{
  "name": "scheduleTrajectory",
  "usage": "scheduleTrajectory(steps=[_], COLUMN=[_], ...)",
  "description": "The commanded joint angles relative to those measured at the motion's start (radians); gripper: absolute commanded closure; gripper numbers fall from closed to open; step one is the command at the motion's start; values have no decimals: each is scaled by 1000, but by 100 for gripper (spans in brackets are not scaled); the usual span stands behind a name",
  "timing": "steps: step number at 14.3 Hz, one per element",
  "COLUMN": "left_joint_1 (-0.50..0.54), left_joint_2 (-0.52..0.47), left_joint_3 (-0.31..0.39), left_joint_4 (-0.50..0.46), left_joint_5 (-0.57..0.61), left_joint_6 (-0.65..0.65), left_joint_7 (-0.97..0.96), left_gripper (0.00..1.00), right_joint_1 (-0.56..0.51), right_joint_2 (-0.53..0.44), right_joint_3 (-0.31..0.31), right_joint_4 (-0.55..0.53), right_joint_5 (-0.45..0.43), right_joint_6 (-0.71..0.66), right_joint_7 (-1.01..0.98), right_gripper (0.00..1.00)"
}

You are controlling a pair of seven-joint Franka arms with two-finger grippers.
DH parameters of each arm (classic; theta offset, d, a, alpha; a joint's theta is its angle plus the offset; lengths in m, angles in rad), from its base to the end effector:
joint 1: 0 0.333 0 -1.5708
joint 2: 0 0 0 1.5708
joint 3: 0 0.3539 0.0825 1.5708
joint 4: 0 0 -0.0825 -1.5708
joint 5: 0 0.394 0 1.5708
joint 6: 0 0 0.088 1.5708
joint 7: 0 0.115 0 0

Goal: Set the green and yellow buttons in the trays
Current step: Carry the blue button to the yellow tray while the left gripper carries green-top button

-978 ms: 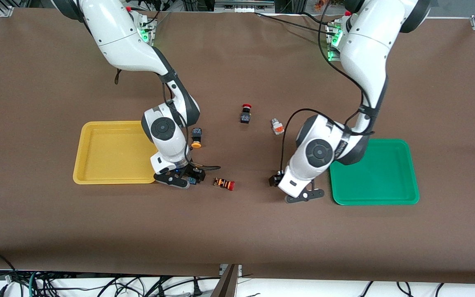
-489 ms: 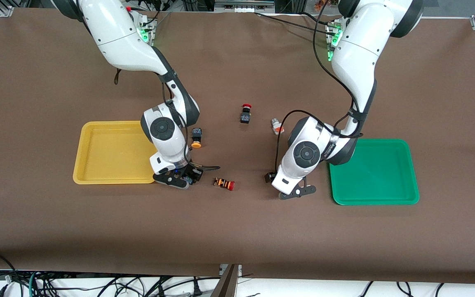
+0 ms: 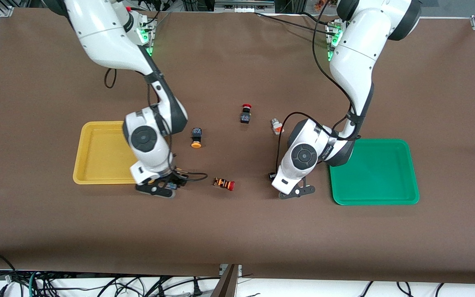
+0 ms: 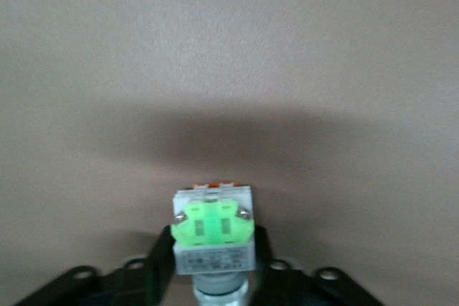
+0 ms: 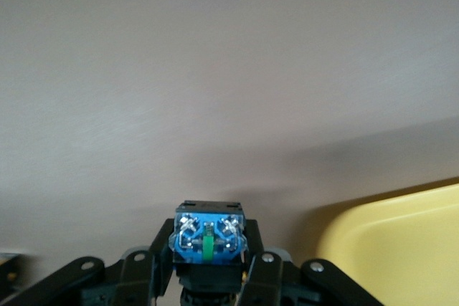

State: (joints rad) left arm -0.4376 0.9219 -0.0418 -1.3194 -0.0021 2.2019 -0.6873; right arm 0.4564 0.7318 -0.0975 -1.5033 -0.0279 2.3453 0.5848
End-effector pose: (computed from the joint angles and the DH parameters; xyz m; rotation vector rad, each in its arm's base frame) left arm 0.6914 -0.3507 0.1830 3.1126 0.3517 -0.0811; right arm 0.7060 0.2793 0.2606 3.0976 -0.2779 0.2167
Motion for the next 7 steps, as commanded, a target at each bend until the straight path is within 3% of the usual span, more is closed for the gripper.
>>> scheduleTrajectory(steps=[1,4,7], left_joint_1=[-3,11,39], left_joint_2=[-40,-118,-204], left_joint_3=[8,11,63], left_joint_4=[9,14,17], left_joint_5=[75,97,97], left_joint_6=[-19,-210,-422], left_joint_7=[-5,35,303], left_gripper=[100,100,100], right_joint_1=[-65,-142,-238], right_joint_2=[-93,-173,-248], right_joint_3=[10,10,6], right_joint_4=[-61,-182,-329], right_joint_5=[11,13,19], right_joint_6=[-86,-77,-40], right_joint_7=[-132,-287,-426], right_gripper=[100,100,100])
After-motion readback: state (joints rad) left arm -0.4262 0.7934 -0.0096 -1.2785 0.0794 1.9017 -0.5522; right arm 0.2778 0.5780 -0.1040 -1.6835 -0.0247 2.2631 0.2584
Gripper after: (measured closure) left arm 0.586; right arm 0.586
